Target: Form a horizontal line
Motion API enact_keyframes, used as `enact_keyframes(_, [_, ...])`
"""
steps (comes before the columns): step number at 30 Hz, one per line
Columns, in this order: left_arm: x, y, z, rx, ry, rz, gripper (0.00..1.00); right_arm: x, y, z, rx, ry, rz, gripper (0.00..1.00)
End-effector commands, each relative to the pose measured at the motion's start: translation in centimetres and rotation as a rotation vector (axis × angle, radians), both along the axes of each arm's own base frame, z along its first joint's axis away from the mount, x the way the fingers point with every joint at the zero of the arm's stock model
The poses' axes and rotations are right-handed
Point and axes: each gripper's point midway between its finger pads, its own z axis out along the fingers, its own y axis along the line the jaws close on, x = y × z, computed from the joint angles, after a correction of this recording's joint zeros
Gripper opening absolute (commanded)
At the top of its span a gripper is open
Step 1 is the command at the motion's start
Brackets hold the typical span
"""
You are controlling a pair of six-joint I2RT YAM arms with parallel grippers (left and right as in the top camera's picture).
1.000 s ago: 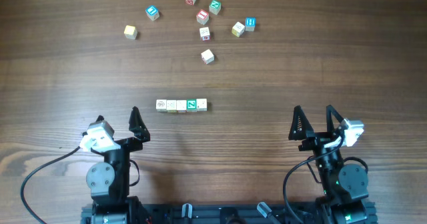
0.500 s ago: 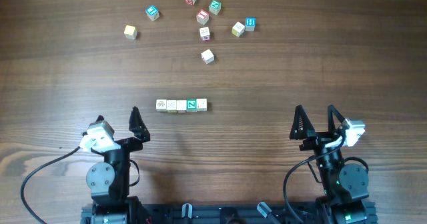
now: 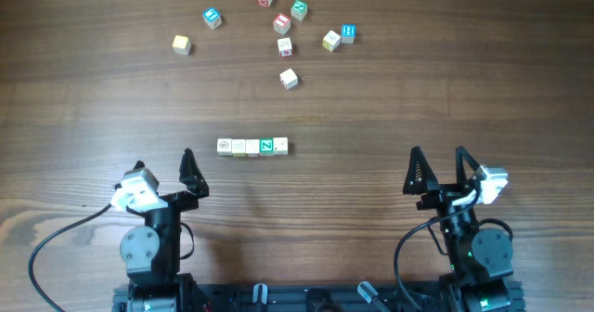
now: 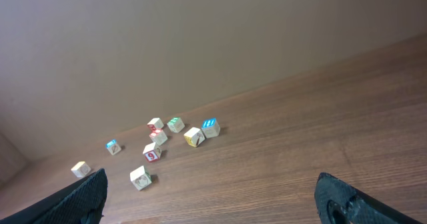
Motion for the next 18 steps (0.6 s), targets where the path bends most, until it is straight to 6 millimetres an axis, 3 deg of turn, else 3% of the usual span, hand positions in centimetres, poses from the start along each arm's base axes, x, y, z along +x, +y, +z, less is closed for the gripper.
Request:
enact_keyframes(1, [0.0,0.0,0.0,0.025,-0.002,0.002,1.00,-0.1,-0.2,0.3,0.000,-0.014,-0.007,1.00])
enact_keyframes(9, [0.0,0.0,0.0,0.025,-0.002,0.002,1.00,-0.1,0.0,0.3,-0.022,-0.017,0.004,1.00])
enact_keyframes(13, [0.0,0.0,0.0,0.025,-0.002,0.002,1.00,-0.3,1.1,0.2,-0.271,-0.059,0.063,1.00])
enact_keyframes(18, [0.0,0.0,0.0,0.025,-0.002,0.002,1.00,-0.4,1.6,0.1,-0.724,-0.142,0.088,1.00])
